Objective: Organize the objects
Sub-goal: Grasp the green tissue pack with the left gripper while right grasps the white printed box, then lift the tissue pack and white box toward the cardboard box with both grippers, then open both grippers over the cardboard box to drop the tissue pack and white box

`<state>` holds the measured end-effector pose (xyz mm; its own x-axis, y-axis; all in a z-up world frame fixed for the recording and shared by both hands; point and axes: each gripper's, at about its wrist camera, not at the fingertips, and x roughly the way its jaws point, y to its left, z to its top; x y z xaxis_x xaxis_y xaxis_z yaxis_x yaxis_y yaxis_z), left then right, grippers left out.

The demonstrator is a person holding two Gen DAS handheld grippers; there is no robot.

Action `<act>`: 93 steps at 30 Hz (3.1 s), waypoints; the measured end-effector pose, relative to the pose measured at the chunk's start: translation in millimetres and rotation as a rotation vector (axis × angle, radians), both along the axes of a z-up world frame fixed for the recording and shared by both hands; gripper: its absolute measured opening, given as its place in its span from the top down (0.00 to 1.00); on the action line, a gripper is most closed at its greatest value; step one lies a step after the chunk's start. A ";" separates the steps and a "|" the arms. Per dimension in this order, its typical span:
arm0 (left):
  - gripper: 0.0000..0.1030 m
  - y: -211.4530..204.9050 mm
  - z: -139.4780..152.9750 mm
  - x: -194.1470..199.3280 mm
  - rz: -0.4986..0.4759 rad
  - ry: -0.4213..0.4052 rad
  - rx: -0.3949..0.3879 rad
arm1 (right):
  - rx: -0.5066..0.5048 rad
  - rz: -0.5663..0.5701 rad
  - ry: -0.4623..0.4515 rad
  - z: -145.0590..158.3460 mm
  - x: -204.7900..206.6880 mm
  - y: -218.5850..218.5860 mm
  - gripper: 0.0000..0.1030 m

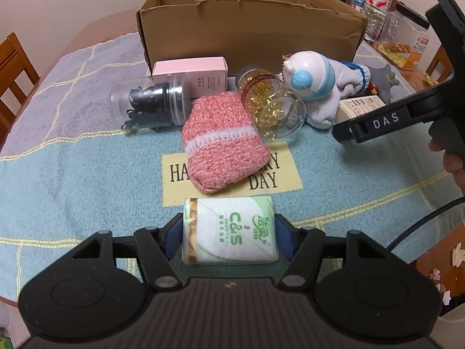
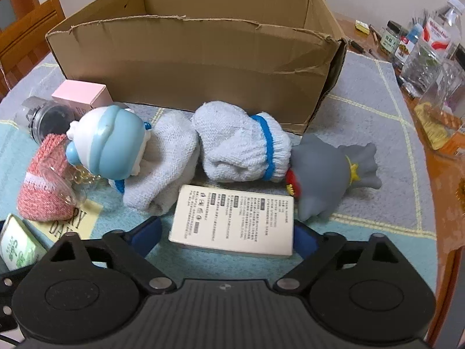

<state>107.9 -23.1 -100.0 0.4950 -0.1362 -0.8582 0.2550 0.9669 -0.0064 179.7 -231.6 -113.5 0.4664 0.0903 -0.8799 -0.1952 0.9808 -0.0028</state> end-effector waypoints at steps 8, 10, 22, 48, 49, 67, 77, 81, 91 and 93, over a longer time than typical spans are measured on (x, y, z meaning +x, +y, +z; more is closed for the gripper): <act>0.38 -0.7 1.4 2.0 0.005 0.017 0.000 | -0.003 0.005 0.013 -1.2 1.8 -0.8 0.18; 0.38 -1.3 3.6 2.1 0.002 0.023 -0.001 | -0.004 0.012 0.018 1.1 -0.3 -1.1 0.18; 0.38 -3.4 57.9 4.1 -0.046 -0.004 -0.034 | 0.024 0.086 0.000 49.5 -13.6 -12.0 0.18; 0.38 -47.3 140.6 169.3 -0.056 -0.257 -0.050 | 0.066 0.144 -0.218 141.6 63.5 -13.3 0.18; 0.38 -48.6 139.2 174.9 -0.056 -0.257 -0.046 | 0.065 0.142 -0.219 141.8 67.2 -13.4 0.18; 0.05 -34.2 122.7 194.8 0.011 -0.192 -0.026 | 0.015 0.163 -0.202 131.2 126.0 -8.2 0.18; 0.04 -17.0 130.2 181.3 0.078 -0.212 -0.005 | -0.063 0.117 -0.271 133.0 157.1 -4.7 0.00; 0.04 -10.0 127.0 175.5 0.106 -0.184 -0.006 | -0.047 0.133 -0.257 134.0 155.9 -5.1 0.00; 0.03 -1.1 118.2 146.1 0.189 -0.168 -0.028 | -0.019 0.151 -0.231 137.6 119.2 -11.2 0.00; 0.02 1.6 109.7 135.9 0.205 -0.171 -0.042 | -0.002 0.135 -0.235 132.2 105.9 -16.7 0.00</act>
